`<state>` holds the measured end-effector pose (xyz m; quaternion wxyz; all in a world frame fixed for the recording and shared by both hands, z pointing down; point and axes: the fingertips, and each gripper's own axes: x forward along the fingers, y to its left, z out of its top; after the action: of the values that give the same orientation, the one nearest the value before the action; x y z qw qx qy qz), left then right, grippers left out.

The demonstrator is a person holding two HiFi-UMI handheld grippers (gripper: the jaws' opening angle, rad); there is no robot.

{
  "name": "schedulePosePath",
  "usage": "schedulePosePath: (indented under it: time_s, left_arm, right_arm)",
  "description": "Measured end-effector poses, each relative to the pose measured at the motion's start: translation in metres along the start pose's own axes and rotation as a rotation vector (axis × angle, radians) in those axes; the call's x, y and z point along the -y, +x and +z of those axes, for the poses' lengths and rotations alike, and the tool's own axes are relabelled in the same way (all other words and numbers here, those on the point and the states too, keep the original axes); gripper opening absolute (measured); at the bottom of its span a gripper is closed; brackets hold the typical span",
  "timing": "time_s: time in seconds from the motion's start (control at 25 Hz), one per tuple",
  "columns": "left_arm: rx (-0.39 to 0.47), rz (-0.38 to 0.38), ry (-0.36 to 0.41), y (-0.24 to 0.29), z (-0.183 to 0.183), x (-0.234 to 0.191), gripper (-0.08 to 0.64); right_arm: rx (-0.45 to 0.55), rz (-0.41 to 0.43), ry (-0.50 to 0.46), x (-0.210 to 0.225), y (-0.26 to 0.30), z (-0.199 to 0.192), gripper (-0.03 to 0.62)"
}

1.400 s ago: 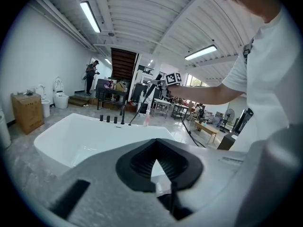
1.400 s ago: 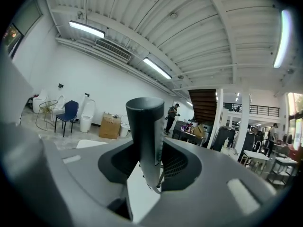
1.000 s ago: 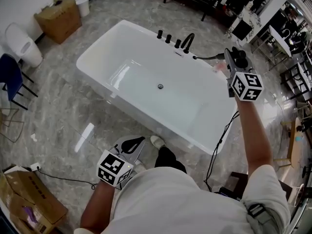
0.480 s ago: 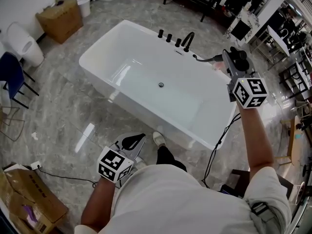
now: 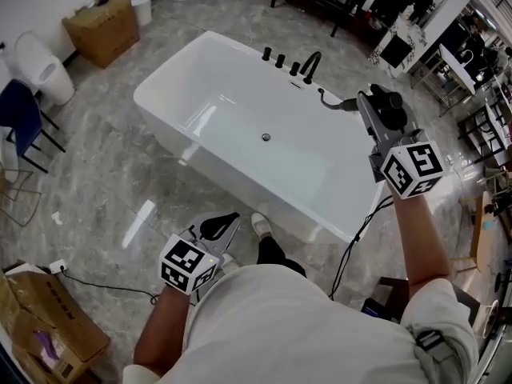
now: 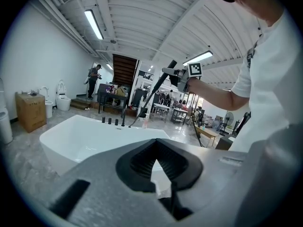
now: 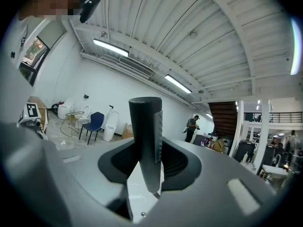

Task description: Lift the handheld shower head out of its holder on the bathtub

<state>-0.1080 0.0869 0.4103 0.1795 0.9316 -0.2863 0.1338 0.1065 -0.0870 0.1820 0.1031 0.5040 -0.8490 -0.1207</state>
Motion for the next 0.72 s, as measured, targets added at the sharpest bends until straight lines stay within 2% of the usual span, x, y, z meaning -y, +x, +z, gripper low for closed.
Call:
schedulePosePath:
  time_s: [0.48,0.72]
  left_arm:
    - [0.018,0.008,-0.001,-0.005,0.005,0.000,0.006]
    - [0.020,0.005,-0.002,-0.008,0.004,0.001,0.006]
  right_arm:
    - [-0.037,0.099,0.020,-0.067,-0.009,-0.011,0.138]
    - [-0.051,0.187,0.038,-0.109,-0.012,-0.014,0.138]
